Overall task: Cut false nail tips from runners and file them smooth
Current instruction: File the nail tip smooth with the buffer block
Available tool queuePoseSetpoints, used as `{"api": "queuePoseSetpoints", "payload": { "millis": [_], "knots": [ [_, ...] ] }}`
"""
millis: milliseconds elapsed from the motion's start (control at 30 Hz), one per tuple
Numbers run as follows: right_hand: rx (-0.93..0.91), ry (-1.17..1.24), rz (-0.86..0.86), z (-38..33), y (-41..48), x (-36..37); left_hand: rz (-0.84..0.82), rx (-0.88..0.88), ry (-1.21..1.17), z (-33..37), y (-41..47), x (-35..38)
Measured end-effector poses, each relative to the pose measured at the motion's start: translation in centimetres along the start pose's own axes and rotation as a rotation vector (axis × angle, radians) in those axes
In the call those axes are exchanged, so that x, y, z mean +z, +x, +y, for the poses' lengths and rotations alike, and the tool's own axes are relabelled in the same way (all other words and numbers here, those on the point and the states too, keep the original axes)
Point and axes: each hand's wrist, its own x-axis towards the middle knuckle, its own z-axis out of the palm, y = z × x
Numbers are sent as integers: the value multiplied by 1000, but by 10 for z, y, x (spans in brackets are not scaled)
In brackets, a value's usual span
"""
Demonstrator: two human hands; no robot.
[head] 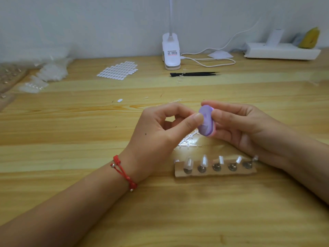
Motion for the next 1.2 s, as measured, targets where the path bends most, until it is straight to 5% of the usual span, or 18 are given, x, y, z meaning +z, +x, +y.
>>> {"api": "queuePoseSetpoints", "payload": {
  "millis": [467, 1200],
  "knots": [
    [11, -64, -40, 1, 0, 4, 120, -10, -23, -2, 5, -4],
    [-12, 32, 17, -1, 1, 2, 26, 12, 7, -1, 1, -1]
  ]
}}
